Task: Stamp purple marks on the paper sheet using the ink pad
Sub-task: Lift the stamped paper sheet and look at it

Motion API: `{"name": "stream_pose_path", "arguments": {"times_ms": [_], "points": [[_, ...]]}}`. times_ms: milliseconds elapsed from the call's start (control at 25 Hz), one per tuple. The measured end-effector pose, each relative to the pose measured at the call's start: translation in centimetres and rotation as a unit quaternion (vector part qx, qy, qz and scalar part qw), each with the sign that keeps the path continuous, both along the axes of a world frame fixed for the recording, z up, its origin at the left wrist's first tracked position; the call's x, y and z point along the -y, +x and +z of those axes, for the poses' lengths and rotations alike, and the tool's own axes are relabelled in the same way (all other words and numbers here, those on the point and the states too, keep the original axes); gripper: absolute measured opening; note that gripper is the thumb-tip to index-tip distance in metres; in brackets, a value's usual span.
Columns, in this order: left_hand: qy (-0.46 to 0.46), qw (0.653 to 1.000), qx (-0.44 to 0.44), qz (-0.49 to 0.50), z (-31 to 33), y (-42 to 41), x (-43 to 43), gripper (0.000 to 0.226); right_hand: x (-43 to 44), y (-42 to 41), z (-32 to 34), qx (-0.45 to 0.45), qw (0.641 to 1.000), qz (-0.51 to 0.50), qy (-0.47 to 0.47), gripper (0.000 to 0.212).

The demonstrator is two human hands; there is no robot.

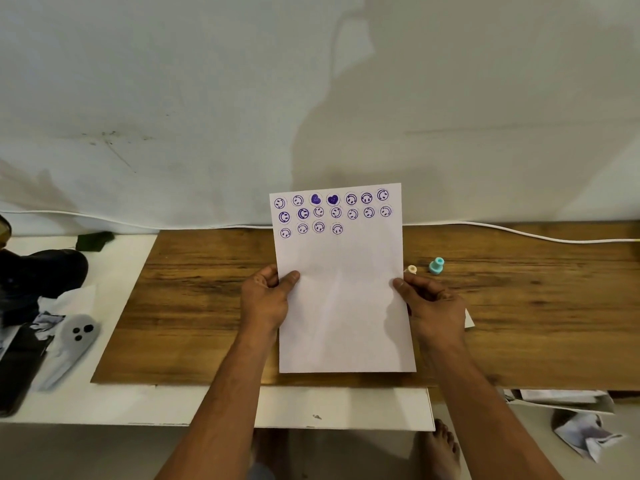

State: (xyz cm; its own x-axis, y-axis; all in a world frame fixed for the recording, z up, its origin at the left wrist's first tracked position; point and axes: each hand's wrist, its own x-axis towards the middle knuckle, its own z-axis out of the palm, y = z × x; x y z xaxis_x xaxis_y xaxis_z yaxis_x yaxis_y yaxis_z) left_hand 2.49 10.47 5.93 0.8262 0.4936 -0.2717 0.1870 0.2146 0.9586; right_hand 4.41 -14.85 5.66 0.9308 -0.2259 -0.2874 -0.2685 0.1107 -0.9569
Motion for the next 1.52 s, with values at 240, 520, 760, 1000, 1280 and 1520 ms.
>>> {"name": "stream_pose_path", "arguments": {"times_ms": [240, 520, 760, 1000, 1280, 1520], "points": [[0.002, 1.0, -0.001, 0.001, -0.1, 0.0, 0.1, 0.019, 0.1, -0.1, -0.1, 0.001, 1.0, 0.004, 0.004, 0.015], [0.021, 1.0, -0.002, 0.002, -0.5, 0.2, -0.4, 0.019, -0.1, 0.0, -0.1, -0.005, 1.0, 0.003, -0.004, 0.016], [0.109, 0.994, 0.008, 0.014, -0.9, -0.3, -0.7, 0.018, -1.0, -0.5, -0.1, 0.031, 0.995, 0.008, -0.1, 0.018], [0.18, 0.982, -0.038, 0.042, -2.1, -1.0, -0.6, 0.025, -2.7, -1.0, -0.9, 0.038, 0.978, 0.004, -0.206, 0.018], [0.455, 0.882, -0.078, -0.091, -3.9, -1.8, -0.6, 0.055, -3.9, -1.1, -3.8, 0.118, 0.89, 0.133, -0.42, 0.01], [0.563, 0.806, -0.126, -0.13, -5.1, -2.3, -0.4, 0.034, -3.4, -1.1, -5.0, 0.134, 0.823, 0.201, -0.515, 0.024]]}}
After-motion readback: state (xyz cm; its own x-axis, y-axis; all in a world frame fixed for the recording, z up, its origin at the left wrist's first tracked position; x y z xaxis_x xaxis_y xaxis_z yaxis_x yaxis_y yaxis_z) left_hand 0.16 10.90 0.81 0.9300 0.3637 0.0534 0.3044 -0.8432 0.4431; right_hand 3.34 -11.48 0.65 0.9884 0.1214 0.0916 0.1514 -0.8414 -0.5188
